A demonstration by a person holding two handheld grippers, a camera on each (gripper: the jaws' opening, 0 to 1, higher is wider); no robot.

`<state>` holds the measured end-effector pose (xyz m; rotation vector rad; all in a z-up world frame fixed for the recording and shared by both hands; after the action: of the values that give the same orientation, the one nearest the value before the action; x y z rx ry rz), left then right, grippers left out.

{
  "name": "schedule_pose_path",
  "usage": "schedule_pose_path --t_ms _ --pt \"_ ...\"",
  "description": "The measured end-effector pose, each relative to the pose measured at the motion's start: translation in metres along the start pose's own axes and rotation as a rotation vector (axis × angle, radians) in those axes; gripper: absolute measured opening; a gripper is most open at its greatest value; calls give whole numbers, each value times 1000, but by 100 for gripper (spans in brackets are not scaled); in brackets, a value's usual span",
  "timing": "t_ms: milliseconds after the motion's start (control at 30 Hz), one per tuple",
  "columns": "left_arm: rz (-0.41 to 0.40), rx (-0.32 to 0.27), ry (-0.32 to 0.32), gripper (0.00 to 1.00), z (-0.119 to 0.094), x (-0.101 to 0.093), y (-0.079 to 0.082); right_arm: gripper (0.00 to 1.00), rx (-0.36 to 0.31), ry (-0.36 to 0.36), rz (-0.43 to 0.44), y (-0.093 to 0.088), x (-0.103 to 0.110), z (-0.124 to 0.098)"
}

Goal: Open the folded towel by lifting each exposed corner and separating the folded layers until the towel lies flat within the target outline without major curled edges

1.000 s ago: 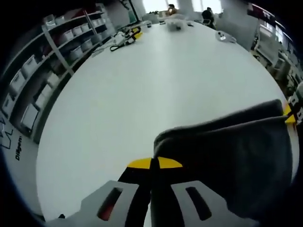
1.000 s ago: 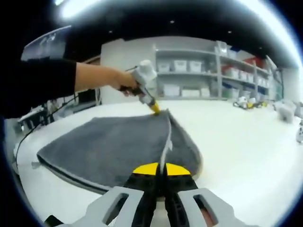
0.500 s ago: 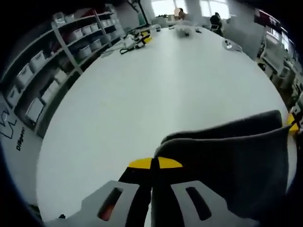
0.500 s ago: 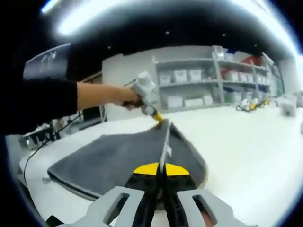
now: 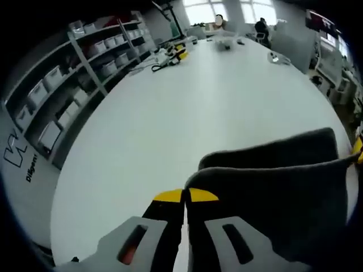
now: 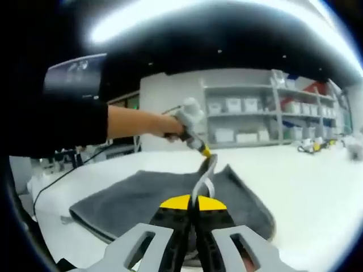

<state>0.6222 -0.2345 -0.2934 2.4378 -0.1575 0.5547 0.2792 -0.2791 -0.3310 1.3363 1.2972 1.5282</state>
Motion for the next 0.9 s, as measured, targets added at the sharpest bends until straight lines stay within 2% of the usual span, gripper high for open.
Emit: schedule_pose_path --t_ms 100,200,233,300,400,733,900 --pt "-3 -12 13 0 -3 1 -4 0 -1 17 -36 2 10 3" --pt "9 -23 29 0 -11 2 -6 0 -17 66 -84 8 25 6" --pt "10 -28 27 0 -13 1 -6 0 -4 60 -87 8 29 7" --pt "56 -56 -16 0 -19 -5 -6 0 -10 83 -106 10 39 9" --pt "64 -26 21 0 -29 -4 -17 0 -19 100 -132 14 51 15" --pt "45 -49 88 0 -64 11 -50 0 27 168 -229 10 89 28" --pt "23 -59 114 0 -80 16 -63 0 25 198 -262 12 109 35"
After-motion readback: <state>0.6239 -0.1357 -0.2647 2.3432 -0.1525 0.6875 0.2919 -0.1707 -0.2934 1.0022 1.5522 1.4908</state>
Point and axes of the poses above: the point that each gripper's makers call its tool centre point, and the gripper's own axes: z roughly forward along the fingers, x roughly to its left, y roughly out of its top, the point moved 7 cm from there along -z, roughly backward along the fingers, and after that the axes turned 12 degrees about z, right-handed, at the moved point
